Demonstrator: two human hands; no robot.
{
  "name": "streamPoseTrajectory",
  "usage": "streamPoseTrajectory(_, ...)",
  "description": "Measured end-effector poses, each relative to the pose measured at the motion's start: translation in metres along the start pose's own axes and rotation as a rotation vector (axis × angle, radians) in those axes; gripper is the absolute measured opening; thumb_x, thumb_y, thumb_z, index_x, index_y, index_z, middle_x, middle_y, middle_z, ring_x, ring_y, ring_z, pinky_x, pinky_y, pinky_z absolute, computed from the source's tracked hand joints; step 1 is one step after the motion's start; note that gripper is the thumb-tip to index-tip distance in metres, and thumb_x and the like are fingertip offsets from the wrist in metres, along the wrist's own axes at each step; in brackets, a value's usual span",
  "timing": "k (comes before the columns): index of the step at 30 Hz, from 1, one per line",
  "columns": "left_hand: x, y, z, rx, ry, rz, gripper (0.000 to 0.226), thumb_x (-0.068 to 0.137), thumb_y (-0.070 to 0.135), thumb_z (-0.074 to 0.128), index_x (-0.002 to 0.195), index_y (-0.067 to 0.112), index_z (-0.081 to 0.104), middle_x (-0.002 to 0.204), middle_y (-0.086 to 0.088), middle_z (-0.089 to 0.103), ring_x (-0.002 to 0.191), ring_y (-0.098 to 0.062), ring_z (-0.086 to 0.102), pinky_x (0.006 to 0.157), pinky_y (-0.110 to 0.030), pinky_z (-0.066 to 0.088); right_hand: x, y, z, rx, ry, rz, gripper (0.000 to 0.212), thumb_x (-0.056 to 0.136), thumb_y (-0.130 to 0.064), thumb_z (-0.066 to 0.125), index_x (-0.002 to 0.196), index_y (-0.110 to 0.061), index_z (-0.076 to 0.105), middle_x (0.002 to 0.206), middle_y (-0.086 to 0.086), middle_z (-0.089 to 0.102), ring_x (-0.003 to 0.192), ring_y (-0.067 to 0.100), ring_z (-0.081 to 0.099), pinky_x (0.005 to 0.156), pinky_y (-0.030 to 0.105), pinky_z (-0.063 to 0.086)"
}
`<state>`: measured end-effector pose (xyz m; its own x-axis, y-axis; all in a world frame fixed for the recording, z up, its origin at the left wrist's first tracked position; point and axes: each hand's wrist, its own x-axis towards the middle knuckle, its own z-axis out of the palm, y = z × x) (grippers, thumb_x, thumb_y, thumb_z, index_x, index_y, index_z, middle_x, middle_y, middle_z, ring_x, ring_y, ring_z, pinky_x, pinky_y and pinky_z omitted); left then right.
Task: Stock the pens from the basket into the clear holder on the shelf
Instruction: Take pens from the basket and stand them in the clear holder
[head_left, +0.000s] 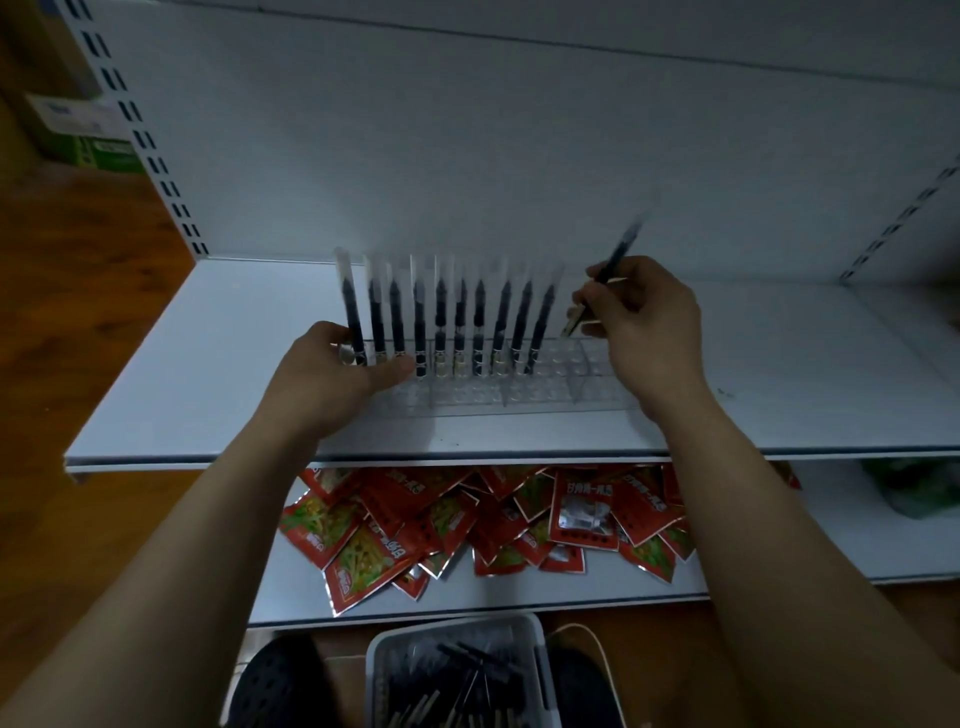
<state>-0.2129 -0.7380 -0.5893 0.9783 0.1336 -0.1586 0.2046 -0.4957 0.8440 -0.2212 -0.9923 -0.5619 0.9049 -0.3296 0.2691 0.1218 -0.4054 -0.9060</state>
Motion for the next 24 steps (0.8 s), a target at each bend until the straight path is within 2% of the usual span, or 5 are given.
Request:
streamPoseTrajectory(3,-0.002,0.002,0.000,-0.014,0.006,-0.002,0.073,0.074,0.045,0.077,0.132,0.012,0.047,0.131,-0.008,0.055,0.100,-0.019,0.049,0.080,-0.034,0.041,-0.001,0.004,0.000,-0.046,-0.016,0.008,0.013,0.091,-0.014,0.063,0.087,-0.026,0.062,0.092,0.006,0.072,0.088,0.019,0.070,0.084,0.040,0.057)
streamPoseTrajectory(7,-0.004,0.004,0.001,-0.037,0.010,-0.002,0.068,0.075,0.042,0.077,0.130,0.013,0.049,0.116,-0.003,0.057,0.094,-0.017,0.049,0.070,-0.028,0.040,-0.008,0.011,0.008,-0.410,-0.187,-0.085,0.006,0.092,-0.019,0.062,0.097,-0.017,0.065,0.094,-0.002,0.066,0.086,0.010,0.058,0.065,0.008,0.039)
streamPoseTrajectory(9,-0.005,0.005,0.002,-0.051,0.012,0.000,0.068,0.075,0.040,0.078,0.130,0.013,0.049,0.109,0.001,0.054,0.093,-0.017,0.050,0.068,-0.027,0.039,-0.008,0.008,0.010,-0.443,-0.195,-0.105,0.016,0.094,-0.019,0.060,0.106,-0.012,0.068,0.103,-0.001,0.067,0.093,0.009,0.057,0.069,0.013,0.036)
streamPoseTrajectory(13,-0.006,0.004,0.001,-0.055,0.015,-0.003,0.075,0.075,0.041,0.078,0.135,0.012,0.045,0.128,-0.006,0.054,0.099,-0.018,0.050,0.076,-0.031,0.041,-0.005,0.002,0.008,-0.477,-0.183,-0.052,0.027,0.093,-0.023,0.062,0.117,-0.012,0.067,0.123,0.001,0.066,0.113,0.015,0.058,0.084,0.014,0.035)
streamPoseTrajectory(24,-0.017,0.004,0.005,-0.006,0.090,0.044,0.074,0.079,0.043,0.074,0.138,0.012,0.042,0.140,-0.009,0.050,0.123,-0.026,0.051,0.087,-0.029,0.039,-0.003,-0.004,0.012,-0.484,-0.255,0.034,0.035,0.096,-0.024,0.057,0.126,-0.006,0.062,0.130,0.008,0.062,0.117,0.021,0.057,0.087,0.019,0.036)
